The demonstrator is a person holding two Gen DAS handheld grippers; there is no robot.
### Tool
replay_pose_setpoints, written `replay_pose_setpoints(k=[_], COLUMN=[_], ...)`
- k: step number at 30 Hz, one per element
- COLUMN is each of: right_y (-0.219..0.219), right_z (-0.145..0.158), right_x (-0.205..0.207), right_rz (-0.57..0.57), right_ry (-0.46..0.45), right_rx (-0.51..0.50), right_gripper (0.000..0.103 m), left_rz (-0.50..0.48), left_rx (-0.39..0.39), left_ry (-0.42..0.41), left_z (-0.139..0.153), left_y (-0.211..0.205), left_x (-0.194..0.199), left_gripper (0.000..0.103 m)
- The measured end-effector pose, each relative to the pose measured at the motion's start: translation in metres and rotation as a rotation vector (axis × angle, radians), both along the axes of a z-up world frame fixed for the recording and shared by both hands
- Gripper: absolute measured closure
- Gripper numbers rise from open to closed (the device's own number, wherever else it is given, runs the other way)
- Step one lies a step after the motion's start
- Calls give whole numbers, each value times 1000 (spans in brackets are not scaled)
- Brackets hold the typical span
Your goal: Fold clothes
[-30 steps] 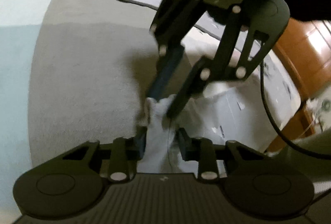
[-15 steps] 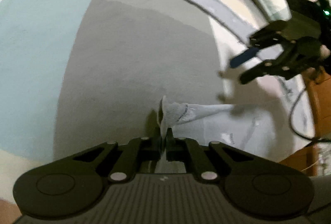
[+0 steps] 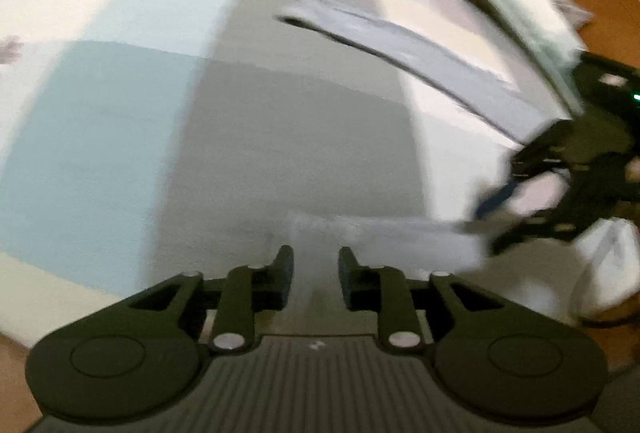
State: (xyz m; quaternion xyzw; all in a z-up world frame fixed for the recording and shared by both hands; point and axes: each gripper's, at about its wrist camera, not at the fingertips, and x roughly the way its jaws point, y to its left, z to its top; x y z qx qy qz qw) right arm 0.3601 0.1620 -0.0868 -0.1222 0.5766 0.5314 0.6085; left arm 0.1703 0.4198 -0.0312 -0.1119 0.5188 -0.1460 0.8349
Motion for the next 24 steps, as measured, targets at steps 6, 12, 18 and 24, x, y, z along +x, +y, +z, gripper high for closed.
replay_pose_setpoints(k=[6,12,18,24], right_y=[-6,-21,-73,-152], right_z=[-18,-4,0,-19], right_x=[-9,-14,-64,-124], right_rz=[-73,-249,-469,-709], right_ry=[-113,-260,-276,-272], right_rx=[-24,-54,-105,-279], right_gripper=[56,44,31,24], left_rz=[-166,-148,-201,-203], left_rx=[134,249,233,301], left_ry=[36,101,-39,-14], left_z=[-42,-28,-12,-33], left_y=[-51,-59,-106,-139], left_x=[-8,-25,-5,-1], left_gripper=[73,76,69,65])
